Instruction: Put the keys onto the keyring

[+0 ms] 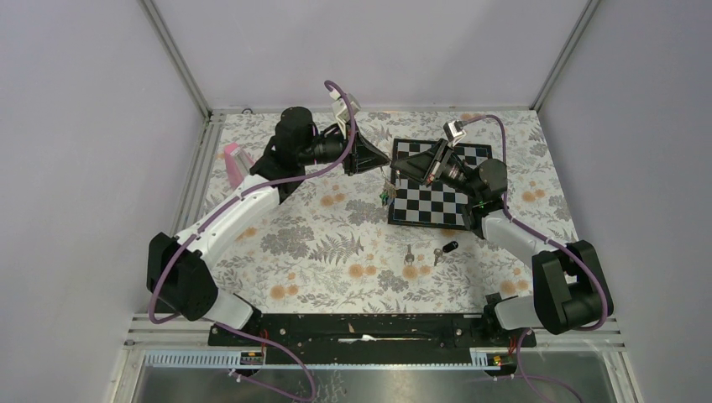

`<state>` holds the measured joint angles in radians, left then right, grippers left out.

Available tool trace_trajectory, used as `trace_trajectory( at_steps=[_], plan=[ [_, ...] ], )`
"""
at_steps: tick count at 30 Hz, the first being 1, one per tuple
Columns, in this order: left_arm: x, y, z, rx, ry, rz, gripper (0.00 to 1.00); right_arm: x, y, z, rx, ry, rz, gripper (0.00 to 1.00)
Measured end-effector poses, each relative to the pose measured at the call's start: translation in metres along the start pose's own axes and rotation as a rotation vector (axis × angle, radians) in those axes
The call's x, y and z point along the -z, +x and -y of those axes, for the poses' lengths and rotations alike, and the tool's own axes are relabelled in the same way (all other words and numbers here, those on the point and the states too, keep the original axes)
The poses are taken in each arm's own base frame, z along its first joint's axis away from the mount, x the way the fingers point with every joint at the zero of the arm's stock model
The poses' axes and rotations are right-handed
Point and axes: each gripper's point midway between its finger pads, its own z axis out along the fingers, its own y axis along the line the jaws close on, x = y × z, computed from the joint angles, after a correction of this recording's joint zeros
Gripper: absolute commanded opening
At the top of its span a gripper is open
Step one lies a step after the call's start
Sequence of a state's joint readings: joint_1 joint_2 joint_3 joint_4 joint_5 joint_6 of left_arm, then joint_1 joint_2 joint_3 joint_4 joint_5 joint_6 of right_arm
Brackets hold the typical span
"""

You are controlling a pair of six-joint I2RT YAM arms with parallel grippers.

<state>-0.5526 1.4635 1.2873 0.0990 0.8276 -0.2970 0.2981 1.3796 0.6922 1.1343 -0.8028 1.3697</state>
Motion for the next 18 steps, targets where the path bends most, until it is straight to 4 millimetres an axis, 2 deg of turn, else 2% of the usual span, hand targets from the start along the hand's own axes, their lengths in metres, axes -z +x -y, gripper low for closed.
trace_trajectory(
  at_steps=[5,8,14,18],
  plan=[
    [-0.0016,-0.0005,-0.0003,0.01,0.012,0.004,0.19,0.0,-0.0002,0.0003,0.004,0.001,0.001,0.0],
    [-0.0022,-0.0012,0.0008,0.013,0.019,0.007,0.19,0.0,-0.0002,0.0003,0.004,0.001,0.001,0.0],
    [-0.002,-0.0011,0.0012,0.022,0.022,0.006,0.1,0.0001,0.0,0.0003,0.004,0.001,0.0,0.0],
    [-0.0017,-0.0011,0.0006,0.024,0.02,0.006,0.0,0.0001,0.0,0.0003,0.005,0.0,0.0,0.0]
  ],
)
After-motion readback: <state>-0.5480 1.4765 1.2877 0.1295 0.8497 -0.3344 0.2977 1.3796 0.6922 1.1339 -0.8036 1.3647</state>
